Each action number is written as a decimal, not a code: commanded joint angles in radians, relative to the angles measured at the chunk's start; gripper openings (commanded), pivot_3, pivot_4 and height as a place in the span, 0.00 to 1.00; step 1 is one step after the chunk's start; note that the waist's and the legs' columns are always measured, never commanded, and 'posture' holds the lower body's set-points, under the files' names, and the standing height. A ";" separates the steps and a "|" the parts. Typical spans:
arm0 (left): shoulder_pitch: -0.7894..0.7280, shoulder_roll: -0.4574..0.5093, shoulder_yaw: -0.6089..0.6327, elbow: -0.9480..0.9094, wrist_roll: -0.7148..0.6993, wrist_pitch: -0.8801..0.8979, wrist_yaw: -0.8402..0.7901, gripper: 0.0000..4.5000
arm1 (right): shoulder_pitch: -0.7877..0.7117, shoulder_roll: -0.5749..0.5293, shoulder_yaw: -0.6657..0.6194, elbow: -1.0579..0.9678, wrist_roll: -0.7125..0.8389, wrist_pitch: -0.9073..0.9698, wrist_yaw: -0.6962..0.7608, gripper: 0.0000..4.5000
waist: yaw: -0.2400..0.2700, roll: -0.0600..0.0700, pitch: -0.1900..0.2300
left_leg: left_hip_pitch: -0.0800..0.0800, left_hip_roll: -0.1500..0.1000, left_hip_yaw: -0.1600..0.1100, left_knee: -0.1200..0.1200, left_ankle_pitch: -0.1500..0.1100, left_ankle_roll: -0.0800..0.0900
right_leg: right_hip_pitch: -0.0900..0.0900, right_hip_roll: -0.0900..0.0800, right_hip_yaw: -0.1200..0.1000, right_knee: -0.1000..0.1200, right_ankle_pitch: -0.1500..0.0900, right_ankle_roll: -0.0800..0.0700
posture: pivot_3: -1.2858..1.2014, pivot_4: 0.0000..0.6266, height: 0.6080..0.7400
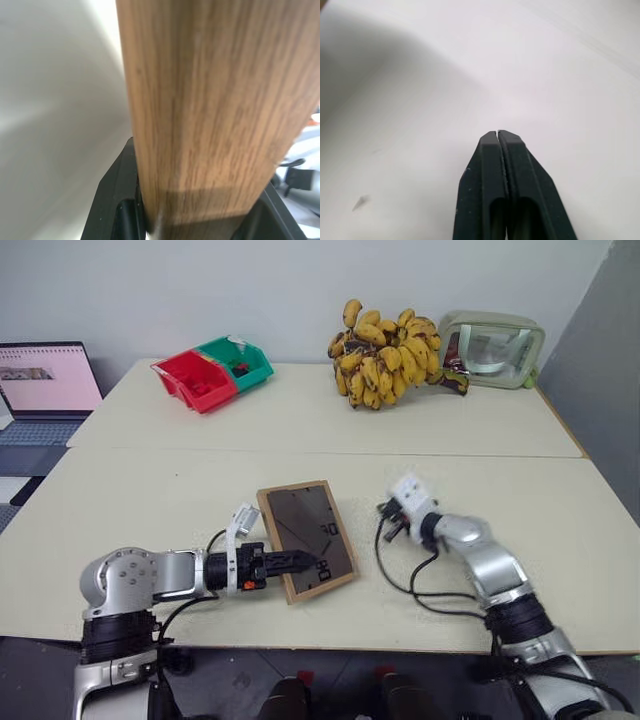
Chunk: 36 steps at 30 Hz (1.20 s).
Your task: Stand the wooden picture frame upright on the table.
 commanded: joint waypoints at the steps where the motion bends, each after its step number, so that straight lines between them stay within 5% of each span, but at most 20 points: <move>1: -0.083 0.087 -0.078 -0.036 0.040 -0.123 -0.123 0.29 | -0.086 -0.055 -0.075 -0.122 0.214 0.097 0.209 0.23 | -0.002 0.000 0.000 | 0.000 0.000 0.000 0.000 0.000 0.000 | 0.000 0.000 0.000 0.000 0.000 0.000 | 0.52 0.24 1.00; 6: -0.175 0.187 -0.257 -0.034 0.197 -0.392 -0.309 0.29 | -0.220 -0.108 -0.119 -0.136 0.413 0.237 0.364 0.49 | -0.009 0.000 0.001 | 0.000 0.001 0.001 -0.002 0.000 0.000 | 0.000 0.002 0.000 -0.001 0.000 0.000 | 0.52 0.24 1.00; 16: -0.246 0.267 -0.413 0.020 0.381 -0.631 -0.526 0.29 | -0.344 -0.049 -0.027 -0.062 0.416 0.157 0.397 1.00 | -0.012 0.001 0.001 | -0.007 0.001 0.001 -0.001 0.000 0.000 | -0.008 0.002 0.001 -0.001 0.000 0.000 | 0.52 0.24 1.00; 26: -0.302 0.255 -0.439 0.065 0.441 -0.666 -0.603 0.29 | -0.374 0.045 0.076 -0.009 0.366 0.060 0.388 1.00 | -0.015 0.001 0.001 | -0.009 0.001 0.000 0.000 0.000 0.000 | -0.010 0.003 0.000 0.000 0.000 0.000 | 0.52 0.24 1.00; 36: -0.309 0.245 -0.425 0.056 0.443 -0.643 -0.619 0.29 | -0.316 0.029 0.073 -0.247 0.529 0.257 0.426 1.00 | -0.015 0.001 0.001 | -0.010 0.002 -0.001 0.000 0.000 0.000 | -0.010 0.003 -0.001 0.000 0.000 0.000 | 0.52 0.24 1.00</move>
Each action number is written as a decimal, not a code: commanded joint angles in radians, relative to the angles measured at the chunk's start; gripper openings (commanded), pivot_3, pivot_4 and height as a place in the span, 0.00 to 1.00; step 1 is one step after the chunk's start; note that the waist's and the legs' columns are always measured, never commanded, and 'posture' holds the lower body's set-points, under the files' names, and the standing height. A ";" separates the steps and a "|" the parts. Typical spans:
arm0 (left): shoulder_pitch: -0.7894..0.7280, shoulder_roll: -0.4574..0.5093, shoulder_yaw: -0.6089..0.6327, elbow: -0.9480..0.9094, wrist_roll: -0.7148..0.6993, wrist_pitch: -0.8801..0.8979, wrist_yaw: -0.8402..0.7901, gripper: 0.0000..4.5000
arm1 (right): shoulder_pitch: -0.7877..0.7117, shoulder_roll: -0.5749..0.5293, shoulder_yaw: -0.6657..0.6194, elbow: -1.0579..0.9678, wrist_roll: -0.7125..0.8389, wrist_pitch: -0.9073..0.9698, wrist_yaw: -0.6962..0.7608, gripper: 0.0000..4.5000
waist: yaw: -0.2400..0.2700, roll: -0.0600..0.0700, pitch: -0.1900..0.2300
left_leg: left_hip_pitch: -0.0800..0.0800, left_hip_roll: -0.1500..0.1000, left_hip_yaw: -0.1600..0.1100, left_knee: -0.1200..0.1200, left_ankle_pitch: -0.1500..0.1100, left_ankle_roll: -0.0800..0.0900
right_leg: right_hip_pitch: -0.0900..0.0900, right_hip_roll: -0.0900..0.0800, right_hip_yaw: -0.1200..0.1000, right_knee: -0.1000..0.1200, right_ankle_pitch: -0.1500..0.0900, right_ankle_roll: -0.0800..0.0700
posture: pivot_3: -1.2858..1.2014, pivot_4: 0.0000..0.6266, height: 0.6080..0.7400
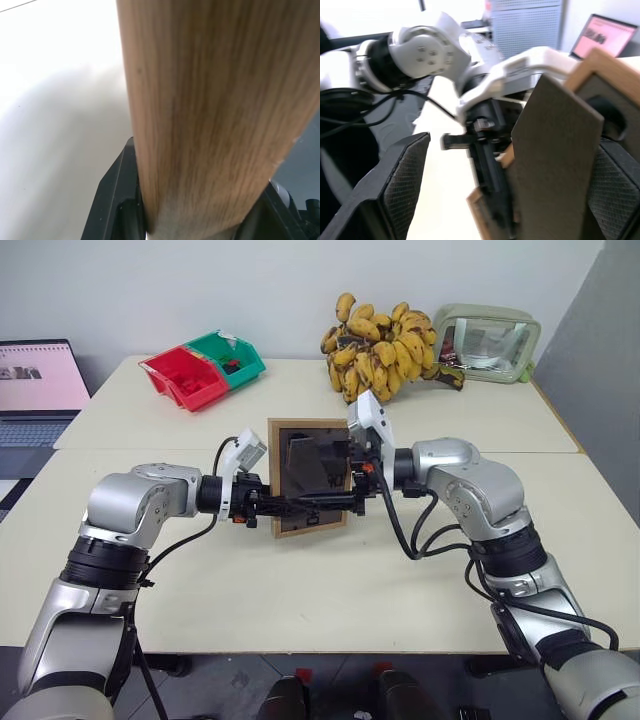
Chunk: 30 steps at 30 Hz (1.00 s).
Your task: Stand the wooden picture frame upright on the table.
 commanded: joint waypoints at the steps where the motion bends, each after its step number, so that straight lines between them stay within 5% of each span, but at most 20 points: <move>1: -0.030 0.009 0.027 -0.038 -0.016 0.006 -0.018 0.29 | 0.002 -0.039 -0.031 -0.119 0.093 0.084 0.028 1.00 | 0.000 0.000 0.000 | 0.000 0.000 0.000 0.000 0.000 0.000 | 0.000 0.000 0.000 0.000 0.000 0.000 | 0.52 0.24 1.00; 10: -0.034 -0.015 0.038 -0.057 -0.038 0.049 -0.015 0.29 | 0.046 -0.181 -0.041 -0.170 0.092 0.089 0.056 1.00 | -0.001 0.000 0.000 | 0.000 0.000 0.000 0.001 0.000 0.000 | 0.000 0.000 0.000 0.000 0.000 0.000 | 0.52 0.24 1.00; 14: -0.018 0.004 0.024 -0.088 -0.050 0.076 -0.050 0.29 | 0.125 -0.347 -0.091 -0.180 0.014 0.014 0.074 1.00 | 0.004 0.000 0.000 | 0.000 0.000 0.000 0.001 0.000 0.000 | 0.000 0.001 0.000 0.000 0.000 0.000 | 0.52 0.24 1.00; 21: -0.010 0.016 0.041 -0.102 -0.104 0.156 -0.075 0.29 | 0.218 -0.438 -0.133 -0.195 -0.047 -0.122 0.053 1.00 | 0.002 0.000 0.000 | -0.001 -0.001 0.000 0.001 0.000 0.000 | 0.000 0.001 0.000 0.000 0.000 0.001 | 0.52 0.24 1.00; 24: -0.027 -0.002 0.113 -0.086 -0.229 0.351 -0.059 0.29 | 0.299 -0.472 -0.085 -0.149 -0.245 -0.499 0.063 1.00 | 0.002 0.000 0.000 | -0.001 -0.001 0.000 0.002 0.000 0.000 | 0.000 0.001 -0.001 0.000 0.000 0.001 | 0.52 0.24 1.00; 27: -0.039 -0.020 0.161 -0.077 -0.306 0.494 -0.026 0.29 | 0.278 -0.430 -0.080 0.085 -0.504 -1.125 -0.104 1.00 | -0.004 -0.001 0.001 | -0.001 -0.001 0.001 0.003 0.000 0.000 | 0.000 0.001 0.000 0.000 -0.002 0.003 | 0.52 0.24 1.00; 30: -0.073 -0.074 0.240 -0.021 -0.357 0.629 0.043 0.29 | 0.218 -0.401 -0.113 0.318 -0.602 -1.487 -0.233 1.00 | -0.003 -0.001 0.001 | 0.000 -0.002 0.002 0.004 0.000 0.000 | 0.001 0.002 0.001 0.001 -0.001 0.003 | 0.52 0.24 1.00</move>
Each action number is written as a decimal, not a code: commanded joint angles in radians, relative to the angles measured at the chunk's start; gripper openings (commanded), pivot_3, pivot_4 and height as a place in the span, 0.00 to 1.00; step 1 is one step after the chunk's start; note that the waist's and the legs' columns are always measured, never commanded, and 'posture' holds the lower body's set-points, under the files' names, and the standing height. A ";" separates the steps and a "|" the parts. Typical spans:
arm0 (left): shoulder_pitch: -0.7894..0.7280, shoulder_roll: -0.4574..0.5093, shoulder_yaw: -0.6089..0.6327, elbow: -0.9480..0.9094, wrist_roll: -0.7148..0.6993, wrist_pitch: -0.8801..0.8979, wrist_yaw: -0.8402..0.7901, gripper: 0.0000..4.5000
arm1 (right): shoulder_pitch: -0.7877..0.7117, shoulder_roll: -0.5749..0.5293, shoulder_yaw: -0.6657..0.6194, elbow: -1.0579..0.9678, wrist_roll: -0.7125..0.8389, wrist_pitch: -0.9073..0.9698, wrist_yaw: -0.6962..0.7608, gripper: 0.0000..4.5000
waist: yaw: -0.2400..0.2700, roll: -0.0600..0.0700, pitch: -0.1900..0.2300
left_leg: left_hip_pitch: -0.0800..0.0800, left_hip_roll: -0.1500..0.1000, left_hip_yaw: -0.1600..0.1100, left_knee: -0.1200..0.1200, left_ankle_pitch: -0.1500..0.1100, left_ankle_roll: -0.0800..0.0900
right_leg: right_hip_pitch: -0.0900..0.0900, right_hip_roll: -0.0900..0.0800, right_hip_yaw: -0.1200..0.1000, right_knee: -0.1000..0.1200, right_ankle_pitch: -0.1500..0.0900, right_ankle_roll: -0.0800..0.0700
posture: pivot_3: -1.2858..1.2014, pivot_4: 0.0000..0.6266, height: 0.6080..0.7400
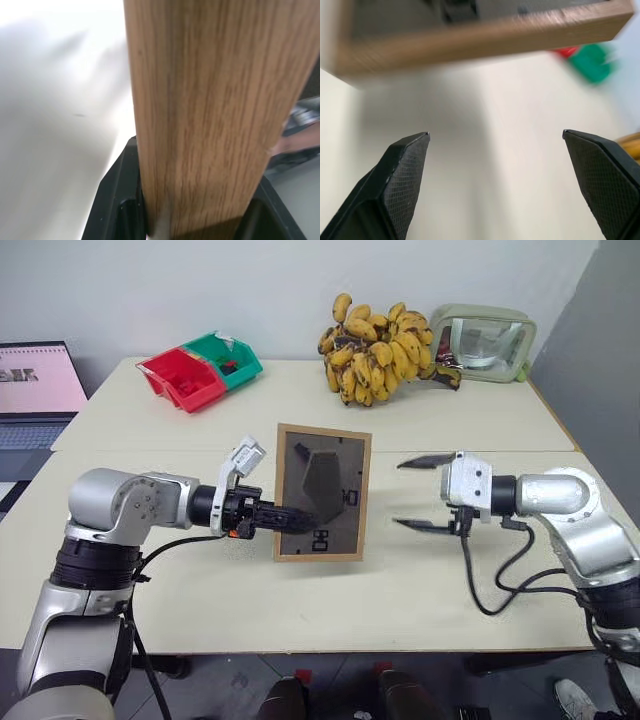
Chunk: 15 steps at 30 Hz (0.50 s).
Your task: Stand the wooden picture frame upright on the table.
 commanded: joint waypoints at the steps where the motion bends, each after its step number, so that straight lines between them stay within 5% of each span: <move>1: -0.063 -0.045 0.117 0.051 -0.094 0.141 0.079 0.29 | -0.100 0.021 -0.060 0.239 -0.134 -0.493 -0.168 1.00 | 0.001 0.000 0.000 | 0.000 0.000 0.000 0.000 0.000 0.000 | 0.000 0.000 0.000 0.000 0.000 0.000 | 0.52 0.24 1.00; 7: -0.064 -0.060 0.104 0.100 -0.270 0.152 0.220 0.29 | -0.225 0.070 -0.077 0.468 -0.366 -0.999 -0.360 1.00 | -0.001 0.000 0.000 | 0.001 0.002 -0.001 0.000 0.002 -0.004 | 0.000 0.000 0.001 0.001 0.002 -0.002 | 0.52 0.24 1.00; 15: -0.043 -0.057 0.080 0.069 -0.459 0.152 0.363 0.29 | -0.354 0.135 -0.096 0.618 -0.750 -1.114 -0.617 1.00 | 0.001 0.000 0.000 | 0.002 0.001 0.000 0.001 0.003 -0.006 | 0.000 -0.002 0.002 0.005 0.001 -0.003 | 0.52 0.24 1.00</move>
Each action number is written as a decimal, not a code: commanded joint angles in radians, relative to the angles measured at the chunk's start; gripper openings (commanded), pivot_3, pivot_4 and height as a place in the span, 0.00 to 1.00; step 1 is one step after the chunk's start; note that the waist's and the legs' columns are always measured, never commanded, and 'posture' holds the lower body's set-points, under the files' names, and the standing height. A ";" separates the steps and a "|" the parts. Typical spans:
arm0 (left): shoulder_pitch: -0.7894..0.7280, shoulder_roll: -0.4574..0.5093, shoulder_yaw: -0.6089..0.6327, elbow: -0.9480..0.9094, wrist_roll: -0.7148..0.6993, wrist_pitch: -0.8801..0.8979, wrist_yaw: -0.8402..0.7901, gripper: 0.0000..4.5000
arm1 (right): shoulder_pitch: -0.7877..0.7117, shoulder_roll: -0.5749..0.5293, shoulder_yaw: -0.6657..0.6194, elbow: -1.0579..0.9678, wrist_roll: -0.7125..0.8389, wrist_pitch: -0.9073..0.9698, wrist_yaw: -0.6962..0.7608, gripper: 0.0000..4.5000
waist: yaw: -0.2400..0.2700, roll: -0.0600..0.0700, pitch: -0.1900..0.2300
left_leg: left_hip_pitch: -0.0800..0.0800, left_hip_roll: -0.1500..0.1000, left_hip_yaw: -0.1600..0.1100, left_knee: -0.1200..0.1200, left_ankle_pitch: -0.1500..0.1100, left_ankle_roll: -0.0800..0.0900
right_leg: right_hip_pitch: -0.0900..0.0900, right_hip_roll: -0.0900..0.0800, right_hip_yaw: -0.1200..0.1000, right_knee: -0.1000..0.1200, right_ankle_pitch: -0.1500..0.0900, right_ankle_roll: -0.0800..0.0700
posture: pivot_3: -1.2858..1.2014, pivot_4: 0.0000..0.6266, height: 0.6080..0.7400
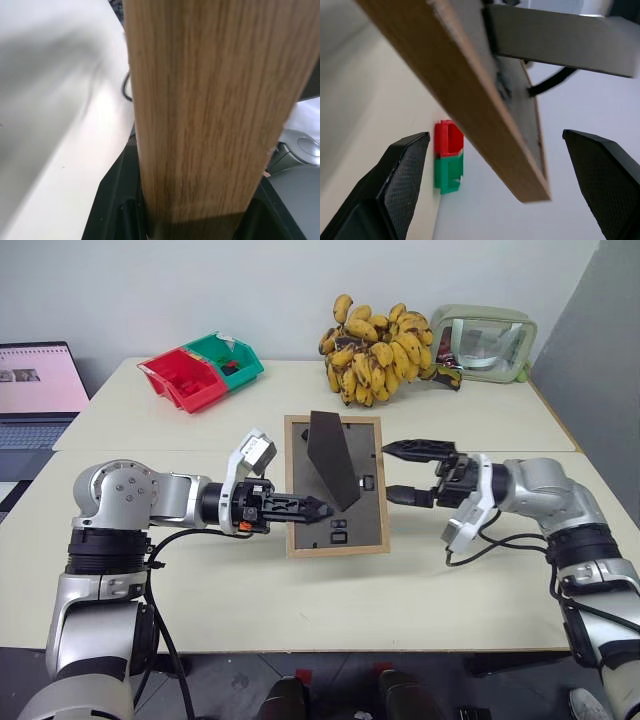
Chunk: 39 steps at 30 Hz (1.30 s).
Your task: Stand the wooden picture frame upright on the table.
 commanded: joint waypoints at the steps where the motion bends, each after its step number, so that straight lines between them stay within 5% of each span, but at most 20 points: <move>1: 0.008 0.012 0.011 -0.036 -0.113 0.005 0.052 0.29 | -0.057 -0.020 -0.029 0.033 -0.178 -0.024 -0.165 1.00 | 0.001 0.000 0.000 | 0.000 0.000 0.000 0.000 0.000 0.000 | 0.000 0.000 0.000 0.000 0.000 0.000 | 0.52 0.24 1.00; 7: 0.050 0.013 0.015 -0.055 -0.204 0.005 0.133 0.29 | -0.107 -0.034 0.009 0.032 -0.365 0.018 -0.420 1.00 | -0.001 0.000 0.000 | 0.001 -0.001 0.001 0.000 0.000 -0.001 | 0.000 0.000 0.001 0.002 0.000 0.000 | 0.52 0.24 1.00; 22: 0.078 -0.030 0.038 -0.104 -0.258 -0.020 0.241 0.29 | -0.134 -0.084 0.126 -0.019 -0.438 0.035 -0.677 0.35 | -0.001 0.000 0.000 | 0.006 -0.002 0.004 0.000 0.001 -0.001 | 0.001 0.000 0.004 0.007 -0.001 -0.002 | 0.52 0.24 1.00; 24: 0.092 -0.032 0.038 -0.117 -0.247 -0.032 0.242 0.44 | -0.132 -0.089 0.134 -0.016 -0.436 0.046 -0.689 0.34 | -0.003 0.000 0.000 | 0.007 -0.002 0.005 -0.001 0.001 -0.001 | 0.001 0.000 0.005 0.007 -0.001 -0.002 | 0.52 0.24 1.00; 33: 0.127 0.009 0.148 -0.066 -0.188 -0.110 0.264 0.83 | -0.114 -0.103 0.162 0.022 -0.351 0.080 -0.666 0.29 | -0.003 0.000 0.000 | 0.008 -0.002 0.005 -0.001 0.001 -0.001 | 0.002 0.001 0.005 0.009 -0.001 -0.002 | 0.52 0.24 1.00; 37: 0.202 -0.008 0.288 -0.146 -0.344 -0.187 0.450 1.00 | -0.059 -0.116 0.180 0.081 -0.291 0.117 -0.631 0.29 | -0.001 0.000 0.000 | 0.008 -0.001 0.005 -0.001 0.000 -0.001 | 0.002 0.000 0.005 0.009 -0.002 -0.003 | 0.52 0.24 1.00; 39: 0.242 -0.005 0.325 -0.203 -0.400 -0.235 0.534 1.00 | -0.041 -0.112 0.191 0.106 -0.260 0.131 -0.610 0.29 | -0.001 -0.002 -0.001 | 0.008 0.001 0.005 -0.001 0.000 0.000 | 0.002 -0.004 0.006 0.008 -0.002 -0.003 | 0.52 0.24 1.00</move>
